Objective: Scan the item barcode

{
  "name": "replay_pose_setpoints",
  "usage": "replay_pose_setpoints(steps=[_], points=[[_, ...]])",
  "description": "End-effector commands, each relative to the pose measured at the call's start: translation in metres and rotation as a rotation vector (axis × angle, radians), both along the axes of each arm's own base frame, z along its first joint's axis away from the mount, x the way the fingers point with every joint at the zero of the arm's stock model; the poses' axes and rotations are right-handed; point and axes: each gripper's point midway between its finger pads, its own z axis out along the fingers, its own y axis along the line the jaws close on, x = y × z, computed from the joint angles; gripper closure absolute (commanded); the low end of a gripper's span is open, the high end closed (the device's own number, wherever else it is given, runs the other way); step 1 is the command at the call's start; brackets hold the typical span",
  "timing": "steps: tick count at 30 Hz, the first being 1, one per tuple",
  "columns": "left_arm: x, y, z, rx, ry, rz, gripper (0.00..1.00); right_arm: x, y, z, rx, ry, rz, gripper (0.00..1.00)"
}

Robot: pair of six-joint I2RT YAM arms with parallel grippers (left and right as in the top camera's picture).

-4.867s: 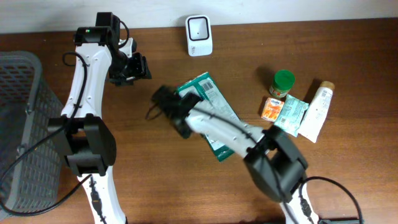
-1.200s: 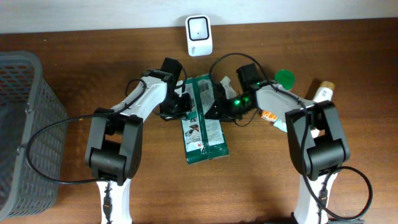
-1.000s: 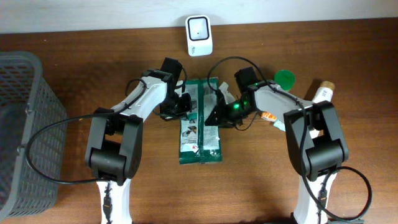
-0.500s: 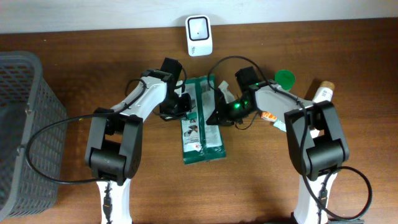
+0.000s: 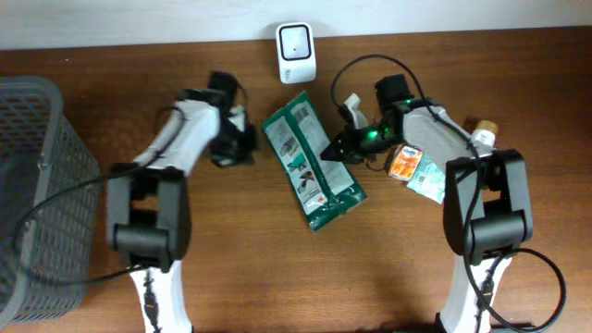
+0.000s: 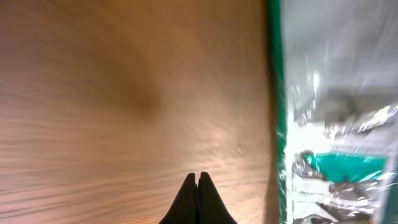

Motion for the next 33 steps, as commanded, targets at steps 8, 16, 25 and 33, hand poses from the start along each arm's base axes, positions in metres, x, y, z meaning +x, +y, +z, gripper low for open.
replay_pose_setpoints(steps=[8,16,25,33], points=[[0.032,0.06,0.047,-0.001,-0.135,0.116,0.93,-0.008,0.008,0.11,0.145,-0.256,0.097,0.96],[0.032,0.064,0.046,0.025,-0.137,0.119,0.86,-0.028,0.005,0.19,0.383,-0.363,0.129,0.96],[0.034,0.075,0.044,0.09,-0.147,0.127,0.21,-0.033,-0.012,0.22,0.484,-0.396,0.114,0.96],[0.037,0.108,0.041,0.194,-0.155,0.175,0.01,-0.027,-0.013,0.209,0.406,-0.402,0.094,0.96]])
